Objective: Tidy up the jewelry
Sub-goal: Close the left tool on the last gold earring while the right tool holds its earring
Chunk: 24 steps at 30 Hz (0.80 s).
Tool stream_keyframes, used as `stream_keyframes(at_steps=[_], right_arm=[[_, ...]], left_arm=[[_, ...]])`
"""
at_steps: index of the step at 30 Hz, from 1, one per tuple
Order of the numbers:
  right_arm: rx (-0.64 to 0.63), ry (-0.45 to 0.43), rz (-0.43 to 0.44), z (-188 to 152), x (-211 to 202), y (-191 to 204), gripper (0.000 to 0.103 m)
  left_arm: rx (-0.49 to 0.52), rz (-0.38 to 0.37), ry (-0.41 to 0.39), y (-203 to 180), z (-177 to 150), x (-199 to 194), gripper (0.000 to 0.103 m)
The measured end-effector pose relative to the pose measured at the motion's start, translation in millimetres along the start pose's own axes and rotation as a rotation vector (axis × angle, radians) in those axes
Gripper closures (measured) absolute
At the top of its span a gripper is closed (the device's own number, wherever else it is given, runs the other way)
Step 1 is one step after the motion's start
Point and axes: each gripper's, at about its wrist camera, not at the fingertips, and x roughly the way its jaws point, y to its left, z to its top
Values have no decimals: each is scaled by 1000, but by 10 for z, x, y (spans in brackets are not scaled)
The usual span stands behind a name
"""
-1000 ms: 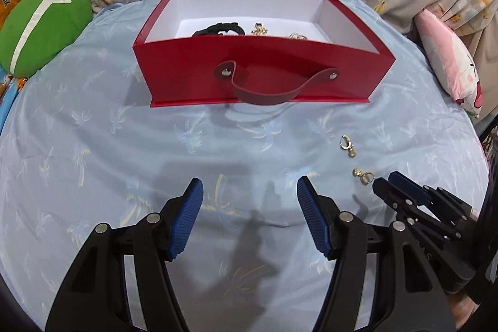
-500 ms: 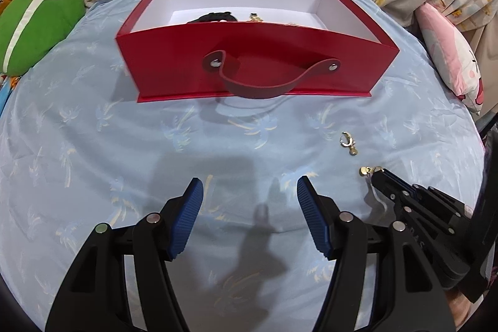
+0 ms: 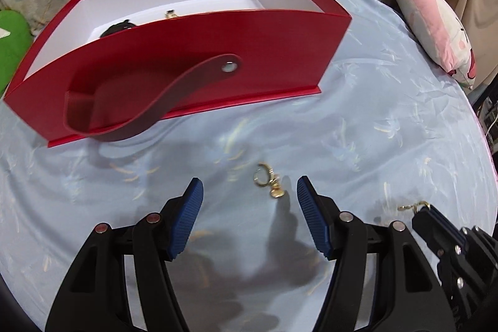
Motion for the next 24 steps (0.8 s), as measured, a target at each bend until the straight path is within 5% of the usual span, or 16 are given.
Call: stream_keyframes(at_steps=[10, 16, 24], right_arm=[[17, 11, 4, -39, 6, -89, 100], [19, 11, 4, -41, 5, -103, 100], [17, 8, 8, -39, -6, -107, 100]], left_arm=[[21, 44, 5, -158, 18, 163, 44], [39, 60, -6, -193, 27, 158, 79], [33, 24, 1, -122, -4, 122, 85]])
